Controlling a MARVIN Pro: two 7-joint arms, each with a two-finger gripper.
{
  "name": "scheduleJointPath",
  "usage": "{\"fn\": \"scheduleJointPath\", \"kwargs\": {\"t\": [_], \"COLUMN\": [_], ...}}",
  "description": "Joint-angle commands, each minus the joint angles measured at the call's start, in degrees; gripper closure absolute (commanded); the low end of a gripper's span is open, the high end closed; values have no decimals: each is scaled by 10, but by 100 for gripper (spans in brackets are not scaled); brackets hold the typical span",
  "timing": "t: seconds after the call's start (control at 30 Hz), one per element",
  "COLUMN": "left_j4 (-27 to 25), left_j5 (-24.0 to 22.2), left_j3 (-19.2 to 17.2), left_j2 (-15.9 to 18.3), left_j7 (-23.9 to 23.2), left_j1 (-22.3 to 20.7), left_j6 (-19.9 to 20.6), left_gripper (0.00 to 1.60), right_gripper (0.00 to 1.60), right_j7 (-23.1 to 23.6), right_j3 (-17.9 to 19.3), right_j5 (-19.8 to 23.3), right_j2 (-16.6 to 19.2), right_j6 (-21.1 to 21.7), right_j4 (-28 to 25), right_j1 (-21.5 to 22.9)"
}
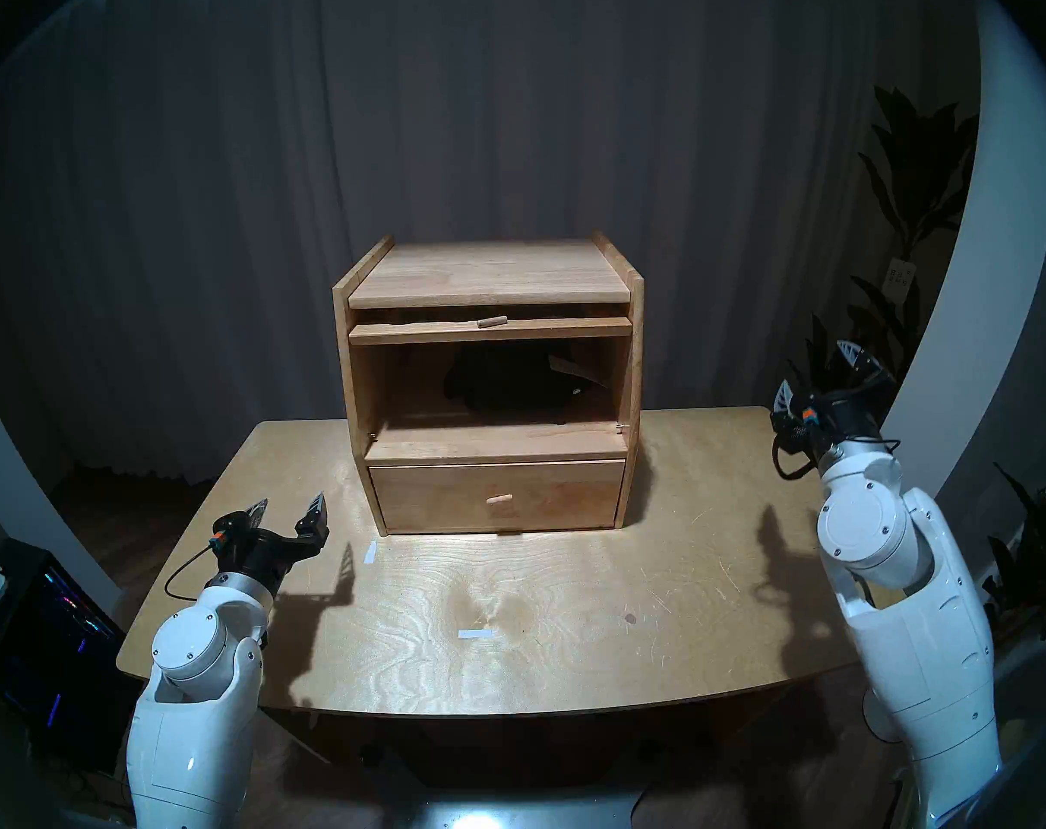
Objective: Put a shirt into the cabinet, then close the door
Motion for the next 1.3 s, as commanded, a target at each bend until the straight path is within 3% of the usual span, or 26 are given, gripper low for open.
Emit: {"fn": "scheduleJointPath", "kwargs": {"t": [0.0,0.3,0.7,1.27], "left_j4": [-14,-12,-13,-22], "left_j5": [0,0,0,0], "left_j3": [0,0,0,0], "left_j2": [2,2,3,3], "left_j7": [-1,-1,-1,-2], "left_j1": [-9,-9,-10,-10], "left_j6": [-4,-4,-4,-5], "left_gripper": [0,0,0,0], "right_gripper": [0,0,0,0], "right_j7": [-22,-35,-29,-38], "right_j3": [34,33,-31,-42], "right_j5": [30,71,139,228], "right_j2": [-8,-35,-67,-107], "right_j6": [-48,-94,-181,-328], "right_j4": [27,98,166,287], "right_j1": [28,32,118,193]}}
